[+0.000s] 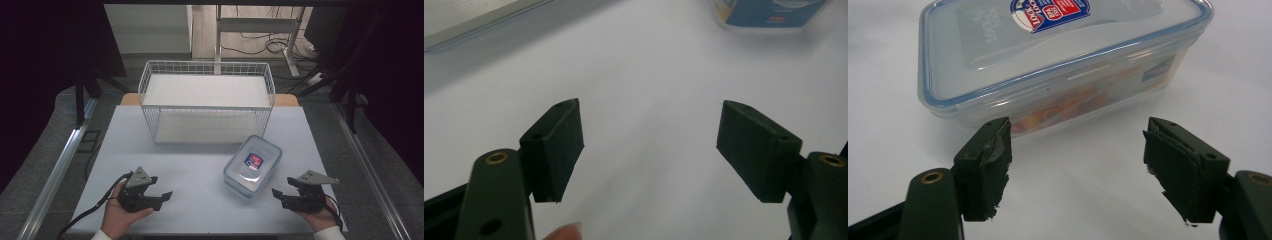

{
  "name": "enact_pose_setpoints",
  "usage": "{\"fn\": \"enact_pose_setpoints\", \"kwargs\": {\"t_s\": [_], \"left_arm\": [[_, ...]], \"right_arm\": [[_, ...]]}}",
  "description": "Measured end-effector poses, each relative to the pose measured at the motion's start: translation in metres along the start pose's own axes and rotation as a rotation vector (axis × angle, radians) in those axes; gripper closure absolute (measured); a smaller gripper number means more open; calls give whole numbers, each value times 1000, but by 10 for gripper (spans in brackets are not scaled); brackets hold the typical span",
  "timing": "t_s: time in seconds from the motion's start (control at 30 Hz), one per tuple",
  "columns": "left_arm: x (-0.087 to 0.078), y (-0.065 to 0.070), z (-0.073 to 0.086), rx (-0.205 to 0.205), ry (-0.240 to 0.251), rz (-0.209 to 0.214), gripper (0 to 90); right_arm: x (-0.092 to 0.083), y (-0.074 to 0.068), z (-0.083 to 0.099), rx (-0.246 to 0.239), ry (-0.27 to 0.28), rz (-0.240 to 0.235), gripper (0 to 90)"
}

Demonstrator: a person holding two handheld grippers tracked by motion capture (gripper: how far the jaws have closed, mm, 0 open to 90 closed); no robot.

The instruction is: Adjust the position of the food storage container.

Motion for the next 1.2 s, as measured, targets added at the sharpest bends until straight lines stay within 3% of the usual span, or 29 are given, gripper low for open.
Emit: {"fn": "enact_pose_setpoints", "kwargs": {"t_s": [0.27, 0.47, 0.9, 0.97, 1.1, 1.2], "left_arm": [[1, -1, 0, -5, 0, 0, 262], [0, 2, -2, -16, 23, 15, 248], [0, -2, 1, 9, -5, -14, 235], [1, -2, 1, 7, -8, -11, 232], [2, -1, 2, 7, -13, -5, 228], [1, -1, 2, 8, -13, -7, 228]], "right_arm": [[-2, -2, 1, -27, -8, -20, 309], [-4, 1, -1, -16, -4, -16, 312], [-3, 6, -2, 6, -46, -12, 381], [-3, 8, -1, -9, -49, -3, 450], [-3, 5, 4, -86, -95, 2, 543], [1, -2, 9, -137, -135, -18, 650]]}}
Point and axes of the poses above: each handheld gripper's, and its own axes: x roughly forward along the jaws, z roughly out of its underside, y roughly to its right, the point moved 9 cm from there along x, roughly forward along the jaws, and after that the axes turned 15 degrees about z, right-handed, at the moved point
